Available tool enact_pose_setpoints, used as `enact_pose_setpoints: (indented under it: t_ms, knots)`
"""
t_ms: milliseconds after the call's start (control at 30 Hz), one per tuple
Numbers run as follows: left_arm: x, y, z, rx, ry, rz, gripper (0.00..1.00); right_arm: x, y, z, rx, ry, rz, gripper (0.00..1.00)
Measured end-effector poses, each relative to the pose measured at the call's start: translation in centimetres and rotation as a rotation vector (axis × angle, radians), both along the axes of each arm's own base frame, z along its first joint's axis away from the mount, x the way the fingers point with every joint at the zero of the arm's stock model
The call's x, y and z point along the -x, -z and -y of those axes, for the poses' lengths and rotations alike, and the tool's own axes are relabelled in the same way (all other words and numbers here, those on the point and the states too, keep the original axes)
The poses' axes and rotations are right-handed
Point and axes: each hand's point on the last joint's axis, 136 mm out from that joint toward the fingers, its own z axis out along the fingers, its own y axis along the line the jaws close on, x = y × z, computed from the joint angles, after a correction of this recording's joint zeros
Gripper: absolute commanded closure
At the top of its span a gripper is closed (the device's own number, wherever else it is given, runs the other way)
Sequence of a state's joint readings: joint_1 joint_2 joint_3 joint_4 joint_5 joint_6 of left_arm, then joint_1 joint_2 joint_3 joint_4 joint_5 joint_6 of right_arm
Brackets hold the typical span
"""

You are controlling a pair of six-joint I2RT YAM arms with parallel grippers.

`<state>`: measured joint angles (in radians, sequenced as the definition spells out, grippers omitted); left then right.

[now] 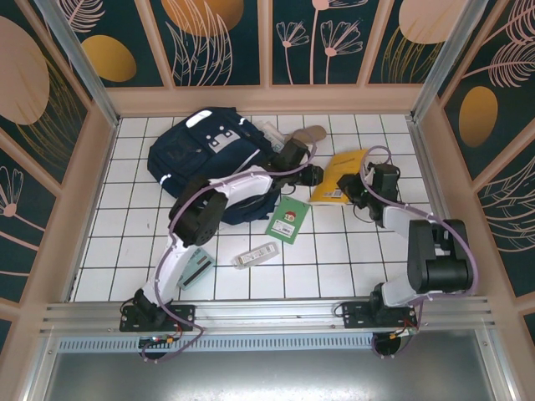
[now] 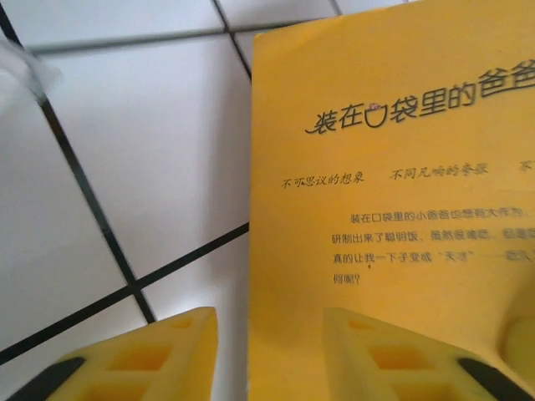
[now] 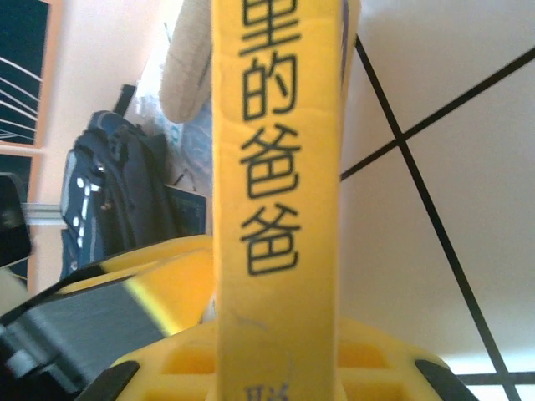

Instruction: Pack books, pencil case, and school supplies into a backpack

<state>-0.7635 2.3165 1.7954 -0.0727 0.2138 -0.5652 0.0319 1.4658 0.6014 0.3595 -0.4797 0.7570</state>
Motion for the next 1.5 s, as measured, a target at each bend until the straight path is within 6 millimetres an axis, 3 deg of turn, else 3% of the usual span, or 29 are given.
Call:
enact_pose_setpoints:
  t_ms: [200,300,400,633,867,1100,1300,1400,1467,1500]
  knots:
    - [0.2,-7.8,-5.1,-0.087,-0.076,0.188,0.57,1.0,-5.4,0.0,-0.013,0.0,0.186,1.0]
    - [0.2,-9.3,-8.7,-0.173,-0.141,0.256,0.57,1.4,-7.8,-0.2,-0.023,-0.014,0.276,1.0]
    - [0.7,-8.3,-12.0,-0.286,-0.189,0.27,0.57,2.1,-9.1,-0.4,-0.029,-0.026,0.337,1.0]
    - [3.1,-2.3,-17.1,-0.549,-0.191,0.188,0.52,3.2,-10.1,-0.6,-0.035,-0.041,0.378,1.0]
    - [3.6,-1.1,-18.0,-0.61,-0.177,0.171,0.39,3.8,-11.4,-0.7,-0.039,-0.049,0.42,1.0]
    - [4.0,-0.1,-17.1,-0.594,-0.127,0.146,0.41,4.1,-11.0,-0.9,-0.044,-0.061,0.41,1.0]
    - [3.7,1.7,-16.5,-0.613,-0.097,0.124,0.58,4.2,-10.7,-0.9,-0.045,-0.063,0.401,1.0]
    - [3.8,2.0,-16.3,-0.614,-0.086,0.122,0.74,4.2,-10.6,-0.9,-0.045,-0.064,0.4,1.0]
    - [3.8,2.0,-16.1,-0.607,-0.082,0.122,1.0,4.2,-10.6,-0.9,-0.045,-0.064,0.398,1.0]
    - [3.9,2.0,-16.0,-0.605,-0.078,0.122,1.0,4.2,-10.6,-0.9,-0.045,-0.064,0.397,1.0]
